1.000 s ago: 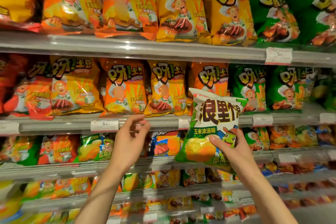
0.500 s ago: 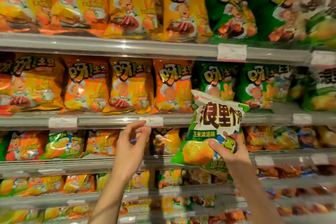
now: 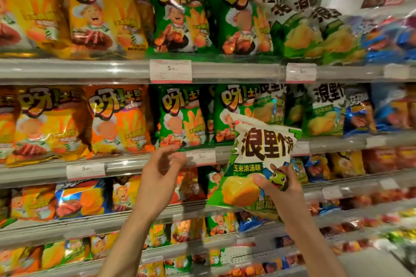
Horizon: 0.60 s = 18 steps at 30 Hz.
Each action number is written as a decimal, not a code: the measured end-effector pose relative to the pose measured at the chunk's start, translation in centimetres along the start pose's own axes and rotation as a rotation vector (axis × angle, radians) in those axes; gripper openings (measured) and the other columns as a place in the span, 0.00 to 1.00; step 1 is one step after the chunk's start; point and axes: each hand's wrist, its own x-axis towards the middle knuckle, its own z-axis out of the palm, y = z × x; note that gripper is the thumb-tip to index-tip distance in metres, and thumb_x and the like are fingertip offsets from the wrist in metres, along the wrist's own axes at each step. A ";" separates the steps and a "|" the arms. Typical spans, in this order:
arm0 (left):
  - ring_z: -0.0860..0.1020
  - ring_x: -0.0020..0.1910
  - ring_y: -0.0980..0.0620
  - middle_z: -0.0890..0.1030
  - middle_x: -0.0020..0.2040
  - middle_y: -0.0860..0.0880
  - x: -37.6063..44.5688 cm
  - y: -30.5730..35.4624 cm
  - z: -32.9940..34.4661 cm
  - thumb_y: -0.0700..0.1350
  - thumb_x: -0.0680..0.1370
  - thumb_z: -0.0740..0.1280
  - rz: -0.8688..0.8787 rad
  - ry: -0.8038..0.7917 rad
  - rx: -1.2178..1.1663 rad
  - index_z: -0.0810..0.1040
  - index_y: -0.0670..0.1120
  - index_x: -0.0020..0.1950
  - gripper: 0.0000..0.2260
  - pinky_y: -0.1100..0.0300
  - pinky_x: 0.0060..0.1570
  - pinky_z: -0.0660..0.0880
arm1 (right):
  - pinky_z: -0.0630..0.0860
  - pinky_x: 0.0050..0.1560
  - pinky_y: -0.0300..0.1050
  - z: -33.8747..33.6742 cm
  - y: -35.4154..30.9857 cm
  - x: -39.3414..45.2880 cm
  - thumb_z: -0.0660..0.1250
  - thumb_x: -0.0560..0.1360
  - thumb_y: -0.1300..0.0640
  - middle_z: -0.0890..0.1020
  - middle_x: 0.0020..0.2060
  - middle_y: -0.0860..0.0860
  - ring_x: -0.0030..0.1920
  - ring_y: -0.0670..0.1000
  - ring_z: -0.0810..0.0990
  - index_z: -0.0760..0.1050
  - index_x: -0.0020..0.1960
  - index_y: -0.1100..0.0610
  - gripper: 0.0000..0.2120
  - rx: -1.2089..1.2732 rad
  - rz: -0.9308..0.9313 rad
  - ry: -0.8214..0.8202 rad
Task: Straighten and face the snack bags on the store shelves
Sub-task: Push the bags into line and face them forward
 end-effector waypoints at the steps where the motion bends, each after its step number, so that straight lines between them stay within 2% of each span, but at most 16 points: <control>1: 0.81 0.52 0.63 0.83 0.50 0.61 0.6 0.2 0.8 0.51 0.81 0.68 0.007 -0.007 0.005 0.79 0.56 0.59 0.06 0.64 0.52 0.77 | 0.79 0.53 0.48 -0.7 -0.1 0.3 0.80 0.62 0.40 0.83 0.53 0.43 0.55 0.46 0.81 0.71 0.66 0.44 0.36 -0.001 0.006 0.017; 3: 0.80 0.52 0.64 0.83 0.51 0.63 1.9 0.6 2.4 0.51 0.82 0.68 0.029 -0.028 -0.003 0.79 0.56 0.57 0.05 0.61 0.53 0.77 | 0.79 0.54 0.46 -1.9 0.0 1.0 0.82 0.59 0.35 0.82 0.54 0.44 0.55 0.46 0.81 0.70 0.66 0.44 0.41 -0.021 0.015 0.048; 5: 0.81 0.51 0.64 0.83 0.52 0.59 3.4 0.7 4.0 0.50 0.82 0.68 0.058 -0.043 -0.011 0.80 0.53 0.58 0.06 0.59 0.53 0.78 | 0.78 0.59 0.50 -3.2 0.2 1.8 0.79 0.53 0.31 0.82 0.54 0.44 0.57 0.47 0.81 0.70 0.64 0.42 0.43 -0.058 0.025 0.109; 9: 0.79 0.50 0.62 0.81 0.55 0.56 5.3 0.9 7.4 0.49 0.81 0.68 0.108 -0.103 0.007 0.78 0.51 0.64 0.11 0.74 0.45 0.73 | 0.78 0.63 0.57 -5.5 0.6 4.2 0.81 0.54 0.31 0.84 0.56 0.43 0.58 0.49 0.82 0.71 0.65 0.41 0.43 -0.044 0.026 0.149; 11: 0.77 0.56 0.62 0.79 0.59 0.55 6.4 0.9 8.8 0.51 0.81 0.69 0.154 -0.112 0.077 0.77 0.51 0.66 0.14 0.74 0.50 0.72 | 0.77 0.63 0.54 -6.2 0.6 5.5 0.82 0.60 0.37 0.84 0.56 0.43 0.58 0.48 0.81 0.72 0.64 0.41 0.36 -0.037 0.008 0.160; 12: 0.76 0.60 0.59 0.77 0.61 0.55 7.1 0.7 9.5 0.52 0.81 0.69 0.196 -0.107 0.130 0.76 0.51 0.67 0.15 0.69 0.56 0.73 | 0.77 0.62 0.53 -6.6 0.7 6.2 0.81 0.63 0.41 0.84 0.55 0.43 0.58 0.48 0.81 0.73 0.64 0.41 0.32 -0.021 -0.003 0.155; 13: 0.74 0.65 0.56 0.76 0.64 0.54 7.7 0.6 10.1 0.53 0.81 0.69 0.238 -0.098 0.182 0.76 0.52 0.68 0.16 0.61 0.63 0.74 | 0.77 0.62 0.52 -7.1 0.7 7.0 0.80 0.66 0.45 0.85 0.54 0.43 0.58 0.48 0.82 0.74 0.62 0.41 0.27 -0.019 -0.012 0.141; 14: 0.72 0.68 0.54 0.74 0.67 0.53 8.3 0.5 10.7 0.53 0.80 0.69 0.269 -0.081 0.233 0.75 0.52 0.68 0.17 0.53 0.68 0.72 | 0.78 0.61 0.51 -7.5 0.5 7.7 0.79 0.68 0.48 0.86 0.53 0.43 0.57 0.49 0.83 0.76 0.61 0.41 0.24 -0.023 -0.021 0.121; 15: 0.69 0.72 0.52 0.72 0.71 0.52 8.7 0.4 11.2 0.53 0.80 0.70 0.284 -0.060 0.274 0.75 0.51 0.69 0.18 0.50 0.72 0.68 | 0.78 0.61 0.51 -7.9 0.3 8.5 0.79 0.70 0.50 0.87 0.52 0.44 0.56 0.48 0.84 0.77 0.60 0.42 0.21 -0.029 -0.029 0.106; 18: 0.58 0.79 0.51 0.63 0.79 0.49 9.9 0.9 12.8 0.54 0.79 0.71 0.282 -0.012 0.344 0.71 0.53 0.74 0.24 0.56 0.75 0.56 | 0.77 0.54 0.42 -8.9 -0.7 11.3 0.78 0.71 0.49 0.86 0.49 0.42 0.55 0.46 0.83 0.78 0.59 0.45 0.18 -0.051 -0.056 0.111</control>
